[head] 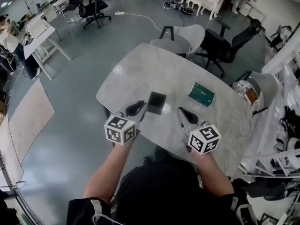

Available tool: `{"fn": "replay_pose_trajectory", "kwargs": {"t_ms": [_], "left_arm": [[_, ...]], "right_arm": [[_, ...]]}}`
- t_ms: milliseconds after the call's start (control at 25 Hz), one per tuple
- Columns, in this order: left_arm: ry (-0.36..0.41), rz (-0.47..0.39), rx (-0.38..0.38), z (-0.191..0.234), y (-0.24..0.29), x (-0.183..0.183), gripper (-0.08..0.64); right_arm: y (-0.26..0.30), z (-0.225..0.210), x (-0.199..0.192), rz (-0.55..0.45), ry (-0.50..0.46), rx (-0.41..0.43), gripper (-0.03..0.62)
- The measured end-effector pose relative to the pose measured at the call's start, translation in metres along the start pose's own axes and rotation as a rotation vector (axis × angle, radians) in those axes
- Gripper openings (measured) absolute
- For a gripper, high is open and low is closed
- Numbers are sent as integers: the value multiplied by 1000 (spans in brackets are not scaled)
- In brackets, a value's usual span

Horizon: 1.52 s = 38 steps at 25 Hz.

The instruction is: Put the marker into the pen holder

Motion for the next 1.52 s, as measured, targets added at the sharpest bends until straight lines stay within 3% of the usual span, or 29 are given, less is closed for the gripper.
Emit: {"fn": "replay_pose_trajectory", "kwargs": {"t_ms": [360,640,800,1000,1520], "left_arm": [[-4,78,-34,35,69,-21,58],[15,116,-8,48,101,-58,58],[50,144,-9,49,108,-79,58],[174,212,-39,48,105,-94,58],[168,299,-59,54,95,-119,60]], "right_arm": [[44,-47,-3,4,49,-10,3],[55,-68,-23,63,85,4,3],[56,-77,-33,82,99,8,3],[56,-75,-38,95,112,16,3],[38,-66,-52,121,130,9,3]]}}
Point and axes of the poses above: the fingertips, and each gripper's own axes: y forward along the fingers, z to its left, x out of its top, the point moved 4 cm from there along -y, backward along the fingers, and after that the axes turned 13 degrees about -z, right-handed, at the moved point
